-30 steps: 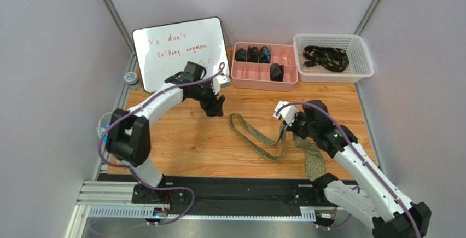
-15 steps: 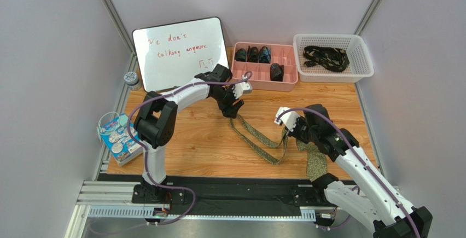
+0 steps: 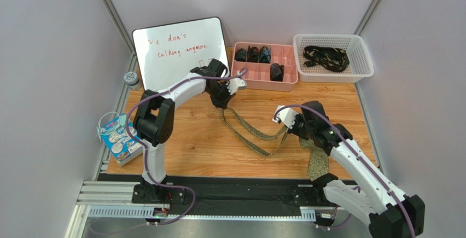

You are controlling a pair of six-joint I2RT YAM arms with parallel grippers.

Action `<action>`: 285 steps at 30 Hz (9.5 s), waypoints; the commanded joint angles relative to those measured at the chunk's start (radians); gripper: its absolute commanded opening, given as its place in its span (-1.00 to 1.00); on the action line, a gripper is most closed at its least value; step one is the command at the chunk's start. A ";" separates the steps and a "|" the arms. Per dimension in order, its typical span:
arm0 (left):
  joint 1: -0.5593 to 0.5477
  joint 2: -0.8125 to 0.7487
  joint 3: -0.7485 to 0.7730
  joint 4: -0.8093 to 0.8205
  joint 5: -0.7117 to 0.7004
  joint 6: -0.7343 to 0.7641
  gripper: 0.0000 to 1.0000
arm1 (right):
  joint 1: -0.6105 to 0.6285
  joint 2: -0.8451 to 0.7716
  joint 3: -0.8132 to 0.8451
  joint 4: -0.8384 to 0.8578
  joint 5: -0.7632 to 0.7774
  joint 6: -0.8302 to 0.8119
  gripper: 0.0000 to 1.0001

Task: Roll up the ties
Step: Close the tie at the center of the board, then flatten out the tie at the center of the board.

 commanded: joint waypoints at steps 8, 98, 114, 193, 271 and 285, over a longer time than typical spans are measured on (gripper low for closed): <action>0.199 -0.475 -0.354 0.037 -0.050 0.321 -1.00 | 0.127 0.208 0.130 -0.052 -0.154 0.021 -1.00; 0.210 -0.248 -0.324 -0.168 0.062 0.407 -0.53 | -0.439 0.612 0.507 -0.457 -0.418 -0.012 0.75; 0.185 -0.751 -0.678 -0.102 0.049 0.623 -1.00 | -0.149 0.751 0.570 -0.331 -0.549 0.262 0.72; 0.147 -0.625 -0.774 0.163 -0.124 0.453 -0.43 | 0.152 0.693 0.141 0.148 -0.053 0.062 0.19; 0.153 -0.595 -0.585 0.000 0.226 0.593 -0.90 | 0.165 1.033 0.544 0.496 -0.900 1.366 -0.17; 0.333 -0.661 -0.504 -0.125 0.260 -0.044 0.15 | 0.199 1.007 0.547 0.276 -0.763 1.153 -0.38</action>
